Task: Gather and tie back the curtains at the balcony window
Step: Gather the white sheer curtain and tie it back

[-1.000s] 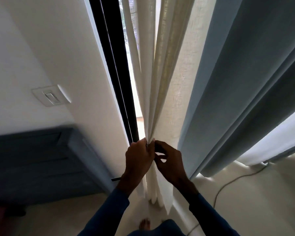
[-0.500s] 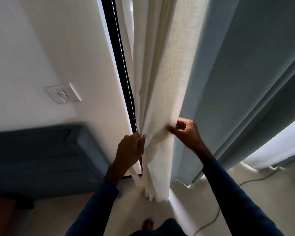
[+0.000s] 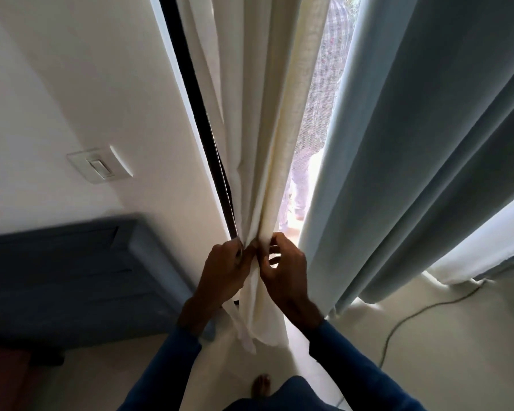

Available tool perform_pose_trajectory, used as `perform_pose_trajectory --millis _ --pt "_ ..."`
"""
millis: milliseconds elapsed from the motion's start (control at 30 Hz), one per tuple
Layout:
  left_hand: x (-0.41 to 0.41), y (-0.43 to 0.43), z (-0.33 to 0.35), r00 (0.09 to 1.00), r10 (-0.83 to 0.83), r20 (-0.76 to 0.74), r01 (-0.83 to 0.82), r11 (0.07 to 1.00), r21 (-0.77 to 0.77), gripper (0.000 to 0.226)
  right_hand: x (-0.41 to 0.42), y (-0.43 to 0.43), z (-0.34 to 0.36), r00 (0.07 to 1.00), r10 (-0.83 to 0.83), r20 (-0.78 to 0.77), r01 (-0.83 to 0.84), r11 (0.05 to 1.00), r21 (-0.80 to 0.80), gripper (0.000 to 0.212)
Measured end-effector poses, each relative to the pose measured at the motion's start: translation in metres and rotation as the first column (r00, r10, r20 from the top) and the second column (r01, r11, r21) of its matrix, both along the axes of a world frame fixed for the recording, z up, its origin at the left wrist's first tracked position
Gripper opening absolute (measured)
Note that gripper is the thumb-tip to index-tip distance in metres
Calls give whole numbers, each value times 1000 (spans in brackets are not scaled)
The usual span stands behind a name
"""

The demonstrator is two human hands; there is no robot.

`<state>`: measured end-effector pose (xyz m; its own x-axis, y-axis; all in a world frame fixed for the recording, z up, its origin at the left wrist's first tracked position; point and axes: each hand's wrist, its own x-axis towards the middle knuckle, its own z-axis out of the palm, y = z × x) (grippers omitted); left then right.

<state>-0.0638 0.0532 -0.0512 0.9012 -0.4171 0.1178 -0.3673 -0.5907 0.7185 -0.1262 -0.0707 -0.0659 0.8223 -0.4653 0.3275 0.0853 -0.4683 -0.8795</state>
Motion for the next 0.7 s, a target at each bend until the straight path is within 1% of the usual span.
perform_pose_trajectory --millis 67,133,200,267,300,333,367,400,433,467,500,533,567,600,667,700 --pt "-4 -5 0 1000 -7 0 7 1000 -16 40 0 -2 -2 1000 15 20 -15 1000 15 7" --pt "-3 -7 -4 1000 13 13 -13 1000 -7 48 0 -5 -4 998 52 38 -53 999 6 5" --pt "1 -7 -7 999 30 36 -31 999 19 49 0 -13 -6 996 82 35 -81 997 -13 6" --pt "5 -5 -9 998 34 57 -36 999 37 45 3 -28 -9 998 61 11 -60 997 -47 6" --pt "6 -4 -9 997 36 73 -39 998 42 43 6 -38 -10 1000 28 -8 -28 997 -74 11" --pt "7 -3 -9 995 39 93 -44 998 54 42 12 -51 -13 999 -7 -37 3 995 -98 21" --pt "7 -3 -9 993 41 112 -48 997 66 42 18 -64 -12 996 -25 -81 16 995 -103 35" --pt "8 -2 -8 992 41 119 -50 996 74 44 26 -77 -9 990 -7 -142 -2 998 -62 54" --pt "9 0 -8 992 35 119 -44 996 79 47 35 -88 -3 974 65 -216 -58 997 41 75" --pt "10 1 -8 993 24 112 -33 996 79 50 44 -97 5 949 174 -264 -128 975 182 92" --pt "10 1 -8 995 6 103 -14 997 77 51 52 -105 12 917 287 -278 -196 929 313 104" --pt "11 2 -7 996 -16 90 10 997 75 52 59 -110 18 884 380 -273 -252 879 405 111" --pt "12 2 -7 996 -41 74 36 997 71 53 65 -114 24 850 451 -270 -303 840 451 111" --pt "12 2 -6 996 -66 61 62 996 67 54 69 -117 27 816 505 -281 -351 819 454 106" --pt "14 3 -4 994 -99 43 96 993 66 57 68 -115 33 763 555 -330 -421 815 398 78" --pt "16 5 -3 994 -102 37 99 993 72 59 66 -114 34 759 554 -341 -429 821 378 65"
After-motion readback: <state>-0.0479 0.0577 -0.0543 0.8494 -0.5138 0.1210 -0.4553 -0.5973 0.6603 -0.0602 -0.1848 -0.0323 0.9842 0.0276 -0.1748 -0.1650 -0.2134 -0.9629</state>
